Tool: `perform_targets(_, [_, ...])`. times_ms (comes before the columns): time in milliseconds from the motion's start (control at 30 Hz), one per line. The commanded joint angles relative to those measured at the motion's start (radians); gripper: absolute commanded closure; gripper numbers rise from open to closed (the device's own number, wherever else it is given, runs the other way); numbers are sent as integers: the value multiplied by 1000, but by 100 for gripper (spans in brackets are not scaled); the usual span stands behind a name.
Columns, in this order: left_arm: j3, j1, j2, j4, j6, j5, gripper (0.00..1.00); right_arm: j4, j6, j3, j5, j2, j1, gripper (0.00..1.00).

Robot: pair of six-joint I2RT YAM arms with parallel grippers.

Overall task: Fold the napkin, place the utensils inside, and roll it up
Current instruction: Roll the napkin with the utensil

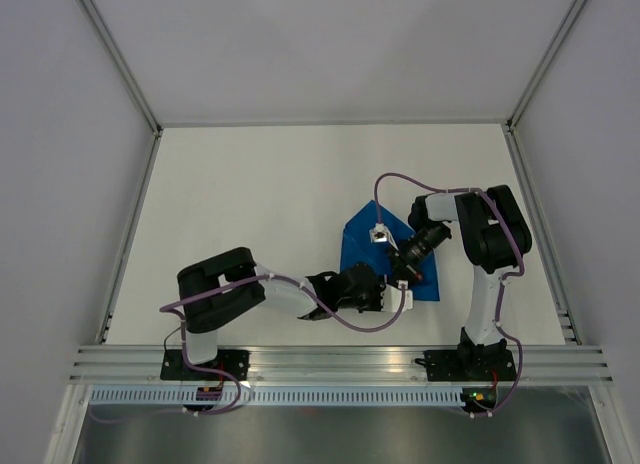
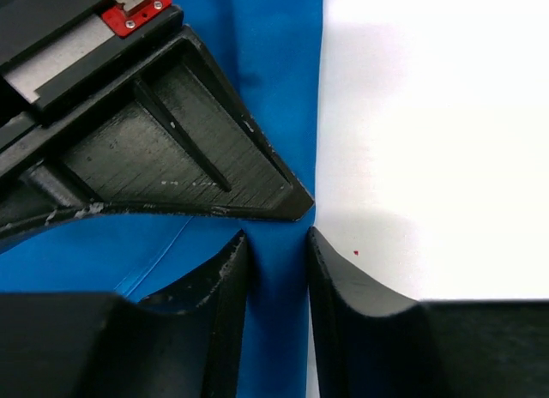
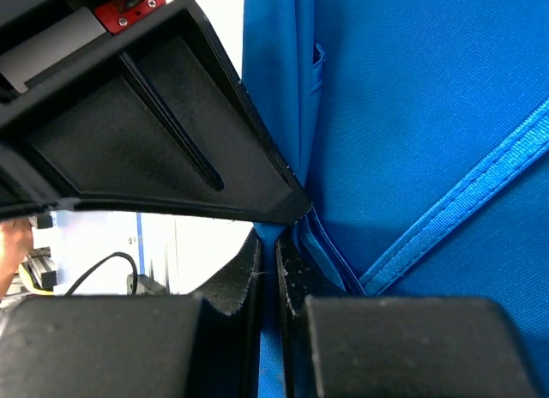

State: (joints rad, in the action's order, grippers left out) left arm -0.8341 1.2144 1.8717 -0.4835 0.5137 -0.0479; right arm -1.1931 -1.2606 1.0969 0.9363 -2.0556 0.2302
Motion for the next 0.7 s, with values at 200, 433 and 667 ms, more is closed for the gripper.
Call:
perform_targets(200, [-109,-65,115,341,-153,-205,92,72,-69,34,-47,-34,-6,91])
perform_targets(433, [-120,-133,132,376,-283,-348,98,104,-25,34,-48,26,-14,70])
perform_targets(667, [-137,-177,165,399,-365,-466,98,145,55,47,-39,176,-57,52])
